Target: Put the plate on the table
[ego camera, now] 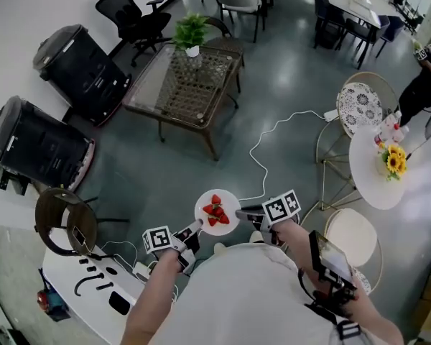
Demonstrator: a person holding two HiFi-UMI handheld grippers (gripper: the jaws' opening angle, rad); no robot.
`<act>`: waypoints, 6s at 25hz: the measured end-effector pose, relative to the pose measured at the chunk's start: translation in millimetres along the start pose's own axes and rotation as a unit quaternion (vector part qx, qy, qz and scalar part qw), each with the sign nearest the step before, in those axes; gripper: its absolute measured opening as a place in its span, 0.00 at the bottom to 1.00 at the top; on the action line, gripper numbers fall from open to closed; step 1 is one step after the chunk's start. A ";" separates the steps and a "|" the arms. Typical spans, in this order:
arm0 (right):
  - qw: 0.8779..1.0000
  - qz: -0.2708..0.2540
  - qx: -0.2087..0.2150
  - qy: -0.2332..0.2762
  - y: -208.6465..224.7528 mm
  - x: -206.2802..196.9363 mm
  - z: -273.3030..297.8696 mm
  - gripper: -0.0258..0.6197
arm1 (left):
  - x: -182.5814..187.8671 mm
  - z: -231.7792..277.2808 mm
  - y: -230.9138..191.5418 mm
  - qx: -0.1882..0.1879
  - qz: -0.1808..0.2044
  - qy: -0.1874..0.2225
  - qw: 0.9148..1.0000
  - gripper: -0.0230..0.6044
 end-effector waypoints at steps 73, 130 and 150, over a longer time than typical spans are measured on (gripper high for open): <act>0.999 -0.018 -0.031 -0.024 31.2 164.9 83.3 0.09 | 165.7 31.0 -18.1 0.040 -0.004 0.030 0.999 0.06; 0.995 0.002 -0.089 -0.042 100.2 463.1 229.3 0.09 | 496.7 116.1 -68.9 0.036 -0.030 -0.013 0.999 0.06; 0.989 -0.007 -0.040 -0.140 190.7 568.4 228.5 0.09 | 560.6 216.9 -81.6 0.088 -0.072 0.047 0.992 0.06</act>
Point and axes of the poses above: the fingertips, and each gripper's own axes: z forward along the fingers, y to its right, x out of its top, the point moved 1 cm from there along -z, backward along the fingers, and after that the axes turned 8 degrees about -x, right-handed, at the moved point
